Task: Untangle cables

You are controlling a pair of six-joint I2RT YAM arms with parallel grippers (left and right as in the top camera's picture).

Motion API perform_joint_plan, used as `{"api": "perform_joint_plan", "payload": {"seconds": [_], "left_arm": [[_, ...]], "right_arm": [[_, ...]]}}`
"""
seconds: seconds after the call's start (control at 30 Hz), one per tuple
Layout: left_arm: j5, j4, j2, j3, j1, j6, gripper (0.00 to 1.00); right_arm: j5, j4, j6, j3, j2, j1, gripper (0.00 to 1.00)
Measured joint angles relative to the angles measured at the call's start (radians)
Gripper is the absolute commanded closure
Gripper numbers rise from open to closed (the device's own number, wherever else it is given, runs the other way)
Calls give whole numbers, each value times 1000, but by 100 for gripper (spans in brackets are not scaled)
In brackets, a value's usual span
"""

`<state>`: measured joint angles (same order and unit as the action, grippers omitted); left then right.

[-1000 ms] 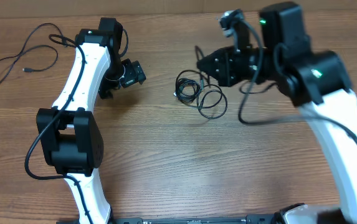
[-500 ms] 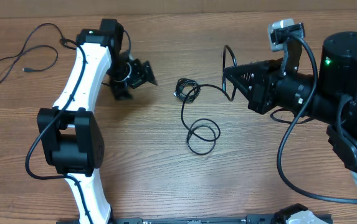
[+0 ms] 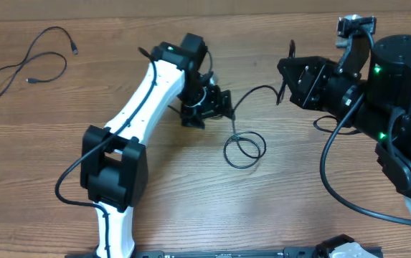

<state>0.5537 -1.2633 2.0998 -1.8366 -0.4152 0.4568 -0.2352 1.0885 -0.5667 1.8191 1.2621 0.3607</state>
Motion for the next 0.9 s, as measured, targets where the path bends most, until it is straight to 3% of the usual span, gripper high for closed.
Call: {"api": "perform_joint_plan", "payload": {"seconds": [0.07, 0.23, 0.33, 0.63, 0.9], "left_arm": [[0, 31, 0, 0, -19, 71, 7], [36, 66, 0, 0, -36, 258, 23], [18, 66, 0, 0, -37, 292, 22], [-114, 8, 0, 55, -75, 296, 13], [-124, 48, 0, 158, -149, 255, 18]], "right_arm": [[1, 2, -5, 0, 0, 0, 96], [8, 6, -7, 0, 0, 0, 96], [35, 5, -9, 0, 0, 0, 96], [249, -57, -10, 0, 0, 0, 96], [293, -174, -10, 0, 0, 0, 96]]}}
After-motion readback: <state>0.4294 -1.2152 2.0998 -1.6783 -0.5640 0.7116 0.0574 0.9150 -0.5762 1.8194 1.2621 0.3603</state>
